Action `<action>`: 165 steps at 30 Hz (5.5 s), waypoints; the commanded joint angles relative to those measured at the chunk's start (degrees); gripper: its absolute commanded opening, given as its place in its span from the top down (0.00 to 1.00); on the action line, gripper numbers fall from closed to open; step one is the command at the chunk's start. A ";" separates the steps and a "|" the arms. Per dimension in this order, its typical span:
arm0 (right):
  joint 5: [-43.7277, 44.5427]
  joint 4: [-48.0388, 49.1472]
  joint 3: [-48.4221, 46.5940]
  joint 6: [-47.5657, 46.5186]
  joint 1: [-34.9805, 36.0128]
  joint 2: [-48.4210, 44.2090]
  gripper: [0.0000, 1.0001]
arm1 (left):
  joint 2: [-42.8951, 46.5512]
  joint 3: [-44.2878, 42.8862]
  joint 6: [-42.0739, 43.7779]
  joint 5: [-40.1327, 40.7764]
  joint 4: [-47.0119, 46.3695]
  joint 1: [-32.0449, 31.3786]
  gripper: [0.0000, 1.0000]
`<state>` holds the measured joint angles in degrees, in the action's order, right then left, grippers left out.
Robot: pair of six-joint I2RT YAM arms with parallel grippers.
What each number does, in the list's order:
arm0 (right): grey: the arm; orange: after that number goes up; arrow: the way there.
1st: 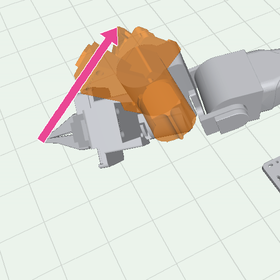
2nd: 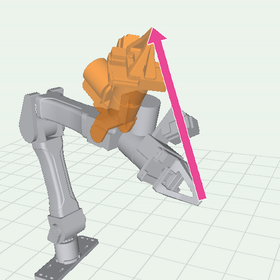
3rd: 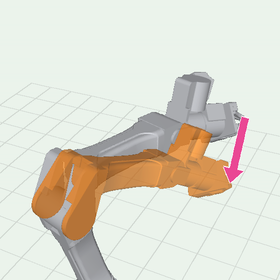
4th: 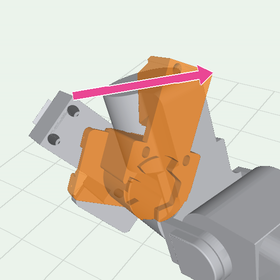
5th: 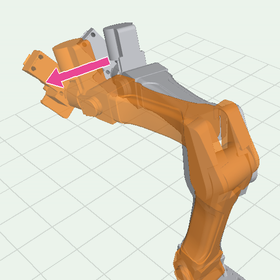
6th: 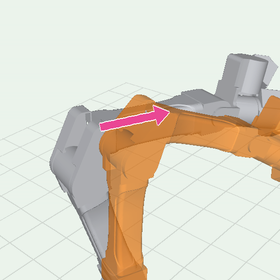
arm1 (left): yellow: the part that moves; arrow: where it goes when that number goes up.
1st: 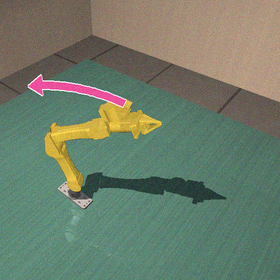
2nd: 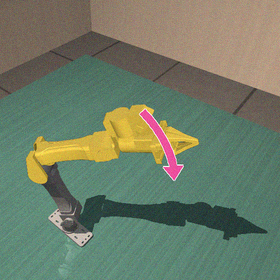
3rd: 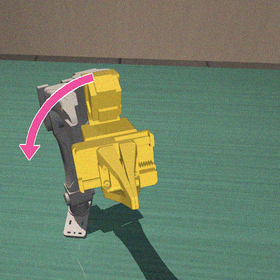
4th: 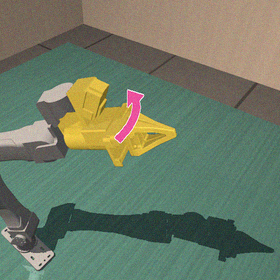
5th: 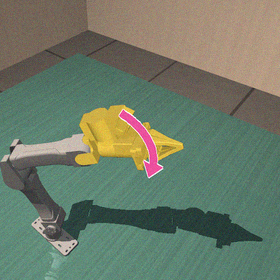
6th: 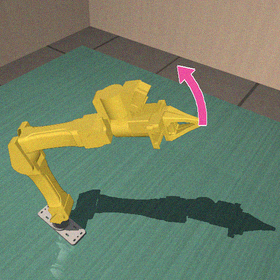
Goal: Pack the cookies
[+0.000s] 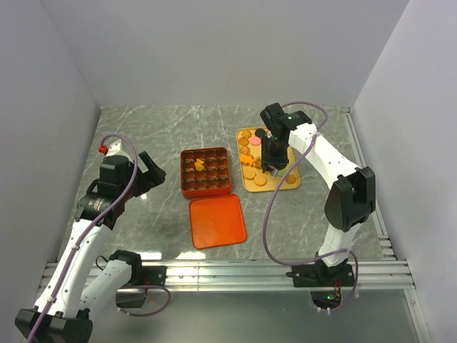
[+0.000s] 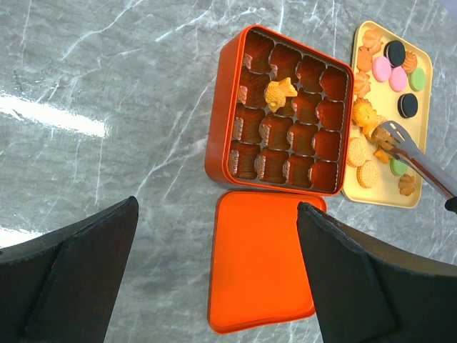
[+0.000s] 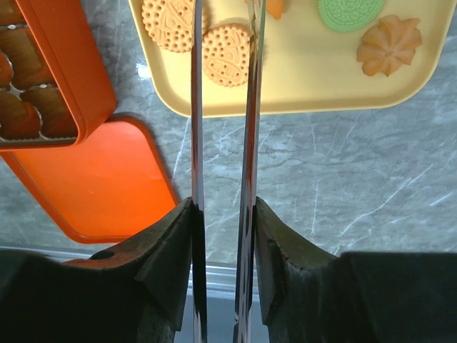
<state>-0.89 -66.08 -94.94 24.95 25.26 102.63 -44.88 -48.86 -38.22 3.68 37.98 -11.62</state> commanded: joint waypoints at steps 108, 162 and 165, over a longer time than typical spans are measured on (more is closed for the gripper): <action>11.17 0.52 -12.82 -11.33 23.17 7.14 1.00 | 0.59 -0.01 -0.10 0.54 -0.89 -0.34 0.01; 18.46 -1.51 -20.12 -9.57 25.81 15.40 1.00 | 0.59 -0.01 0.16 -0.08 -0.89 -0.34 0.01; 18.73 0.34 -17.40 -10.01 25.81 15.85 1.00 | 0.67 -0.01 0.16 0.10 -0.89 -0.34 0.01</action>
<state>15.97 -68.45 -113.93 15.46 50.65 118.78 -44.82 -48.84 -38.35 3.38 37.98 -11.73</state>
